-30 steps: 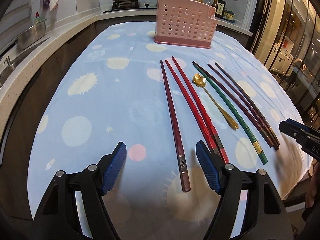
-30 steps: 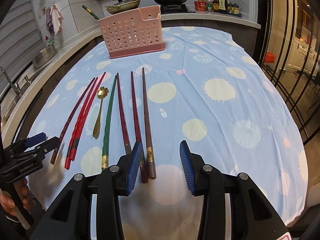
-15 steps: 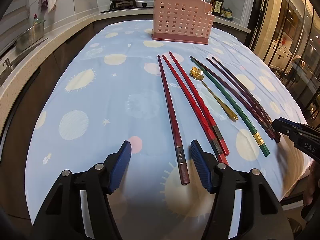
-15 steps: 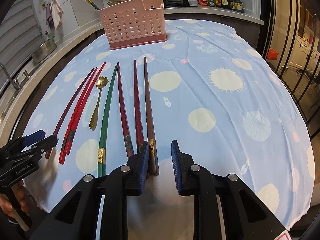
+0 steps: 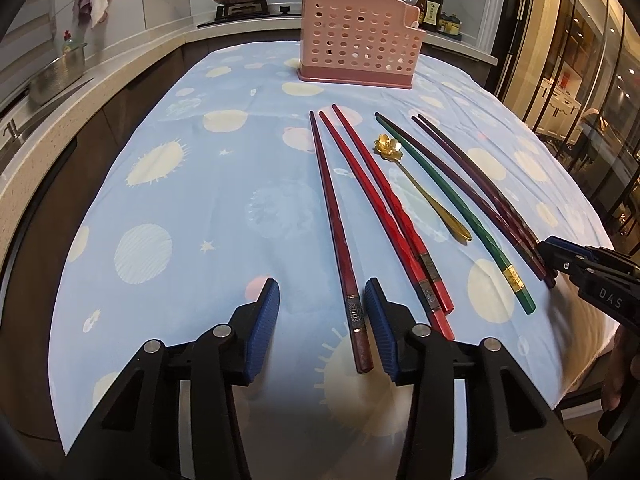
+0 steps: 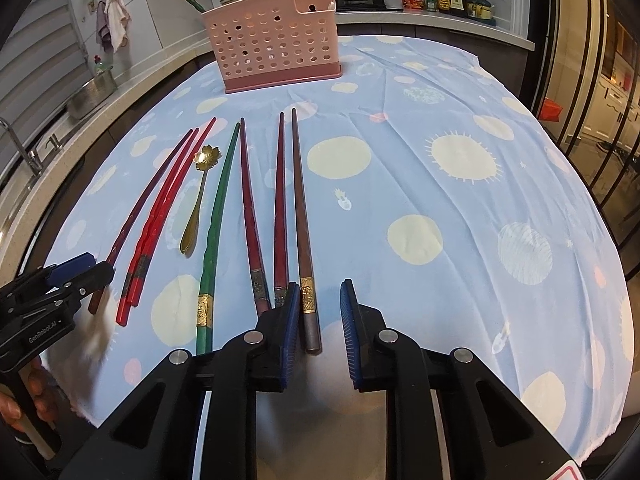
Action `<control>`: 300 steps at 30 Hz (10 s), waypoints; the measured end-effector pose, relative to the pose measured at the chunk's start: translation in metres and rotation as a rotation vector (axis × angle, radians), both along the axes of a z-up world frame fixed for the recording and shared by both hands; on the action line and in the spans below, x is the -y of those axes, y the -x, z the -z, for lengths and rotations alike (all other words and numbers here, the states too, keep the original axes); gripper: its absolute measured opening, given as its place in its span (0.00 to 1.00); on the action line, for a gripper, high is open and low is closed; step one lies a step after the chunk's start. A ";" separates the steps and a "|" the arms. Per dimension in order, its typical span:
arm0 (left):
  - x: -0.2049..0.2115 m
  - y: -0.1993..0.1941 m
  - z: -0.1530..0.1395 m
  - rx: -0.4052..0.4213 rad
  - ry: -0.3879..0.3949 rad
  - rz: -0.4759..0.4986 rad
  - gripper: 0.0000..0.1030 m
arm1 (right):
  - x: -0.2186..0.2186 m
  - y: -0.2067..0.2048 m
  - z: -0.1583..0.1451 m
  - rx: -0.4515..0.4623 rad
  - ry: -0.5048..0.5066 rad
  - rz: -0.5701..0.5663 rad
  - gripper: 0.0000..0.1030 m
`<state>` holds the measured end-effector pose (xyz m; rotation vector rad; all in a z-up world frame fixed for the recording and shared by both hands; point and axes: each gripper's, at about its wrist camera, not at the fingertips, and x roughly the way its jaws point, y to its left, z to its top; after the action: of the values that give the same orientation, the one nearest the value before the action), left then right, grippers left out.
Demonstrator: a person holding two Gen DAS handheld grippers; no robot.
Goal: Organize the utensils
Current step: 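Grasp a dark red chopstick with the left gripper while the right grasps the brown one, then carry the dark red chopstick with the left gripper while the right carries the brown one, then lower both chopsticks into the pink holder and open both grippers, then move the left gripper toward the red chopstick while the right approaches a dark red one, then grasp a red chopstick with the left gripper while the right grasps a dark red chopstick, then carry the red chopstick with the left gripper while the right carries the dark red one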
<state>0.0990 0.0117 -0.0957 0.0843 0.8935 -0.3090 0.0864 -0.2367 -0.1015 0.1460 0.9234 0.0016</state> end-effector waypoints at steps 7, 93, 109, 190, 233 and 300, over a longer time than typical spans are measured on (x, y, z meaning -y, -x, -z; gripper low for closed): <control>0.001 0.000 0.000 -0.003 0.007 0.013 0.31 | 0.001 0.005 0.001 0.010 0.032 -0.002 0.08; 0.081 -0.226 -0.338 0.601 0.125 0.042 0.06 | 0.062 -0.231 -0.276 0.578 -0.039 0.029 0.06; 0.092 -0.283 -0.289 0.509 0.075 0.054 0.06 | 0.055 -0.293 -0.226 0.471 -0.052 0.011 0.07; 0.009 -0.008 -0.002 0.021 -0.049 -0.019 0.78 | 0.009 0.027 -0.025 0.110 -0.036 0.021 0.35; 0.023 0.018 0.003 0.040 -0.033 0.072 0.43 | -0.012 0.016 0.003 0.079 0.015 -0.041 0.07; -0.008 -0.007 -0.053 0.057 0.141 0.041 0.07 | 0.035 0.025 -0.116 0.382 -0.088 0.022 0.06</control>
<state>0.1058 0.0202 -0.0429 -0.0191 0.8122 -0.4053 0.0613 -0.2719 0.0142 0.2288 0.5406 0.0486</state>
